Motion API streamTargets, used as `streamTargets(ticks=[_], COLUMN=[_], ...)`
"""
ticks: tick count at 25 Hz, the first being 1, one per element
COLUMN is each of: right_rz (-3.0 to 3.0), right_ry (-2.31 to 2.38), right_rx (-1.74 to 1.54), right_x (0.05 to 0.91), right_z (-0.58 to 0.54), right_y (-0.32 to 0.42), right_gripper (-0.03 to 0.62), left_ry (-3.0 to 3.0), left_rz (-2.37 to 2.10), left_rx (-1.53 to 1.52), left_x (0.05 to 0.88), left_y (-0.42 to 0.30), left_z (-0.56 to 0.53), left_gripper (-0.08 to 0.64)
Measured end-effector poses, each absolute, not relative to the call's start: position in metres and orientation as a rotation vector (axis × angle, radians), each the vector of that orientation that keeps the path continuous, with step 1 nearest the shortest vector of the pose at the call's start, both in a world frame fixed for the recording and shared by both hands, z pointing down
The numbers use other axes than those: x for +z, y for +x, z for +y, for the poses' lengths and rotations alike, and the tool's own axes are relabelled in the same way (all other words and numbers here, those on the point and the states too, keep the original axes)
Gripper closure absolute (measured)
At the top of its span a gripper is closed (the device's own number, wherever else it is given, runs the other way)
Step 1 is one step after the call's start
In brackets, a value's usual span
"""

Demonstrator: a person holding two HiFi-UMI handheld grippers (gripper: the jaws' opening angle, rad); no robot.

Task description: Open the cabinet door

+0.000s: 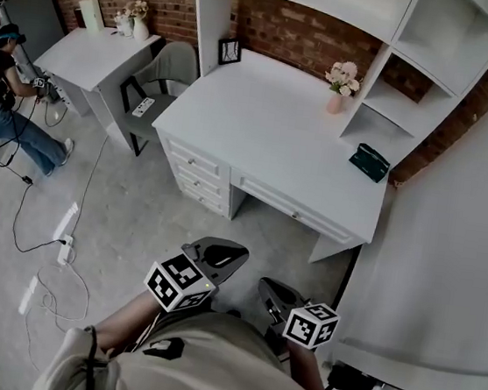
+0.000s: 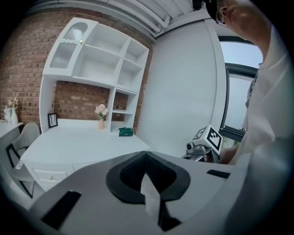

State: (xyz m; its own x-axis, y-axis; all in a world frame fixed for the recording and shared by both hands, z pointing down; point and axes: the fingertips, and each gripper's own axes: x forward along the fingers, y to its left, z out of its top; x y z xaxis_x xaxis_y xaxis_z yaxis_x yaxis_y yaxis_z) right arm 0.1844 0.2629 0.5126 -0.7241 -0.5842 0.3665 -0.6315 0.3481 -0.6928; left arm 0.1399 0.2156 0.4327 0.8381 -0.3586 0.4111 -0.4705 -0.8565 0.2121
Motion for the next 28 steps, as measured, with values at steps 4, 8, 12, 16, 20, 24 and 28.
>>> streamTargets(ticks=[4,8,12,16,20,24,28], right_rz=[-2.571,-2.551,-2.535,-2.513,-2.485,-2.461,-2.449], right_ry=[1.189,1.172,1.157,1.183,1.186,1.175,1.172], right_rx=[1.349,1.288,1.264,1.272,1.268,1.252,1.252], right_x=[0.505,0.501,0.503,0.503,0.505,0.508,0.508], right_z=[0.242,0.222,0.207,0.193,0.178,0.164,0.148], right_y=[0.177,0.158,0.142,0.133,0.119,0.103,0.088], right_gripper=[0.566,0.566,0.566,0.566,0.566,0.565,0.565], left_ry=[2.726,2.706,2.684,2.677,2.693,2.687,2.684], left_rz=[-0.620,-0.635,-0.663,-0.660,-0.657,-0.659,-0.649], left_rx=[0.527,0.480,0.472,0.457,0.444,0.435,0.437], left_x=[0.438,0.435,0.440,0.443,0.440,0.443,0.447], left_y=[0.128,0.106,0.086,0.072,0.058,0.041,0.023], left_z=[0.195,0.171,0.151,0.138,0.123,0.110,0.100], left_gripper=[0.546,0.546,0.546,0.546,0.546,0.545,0.546])
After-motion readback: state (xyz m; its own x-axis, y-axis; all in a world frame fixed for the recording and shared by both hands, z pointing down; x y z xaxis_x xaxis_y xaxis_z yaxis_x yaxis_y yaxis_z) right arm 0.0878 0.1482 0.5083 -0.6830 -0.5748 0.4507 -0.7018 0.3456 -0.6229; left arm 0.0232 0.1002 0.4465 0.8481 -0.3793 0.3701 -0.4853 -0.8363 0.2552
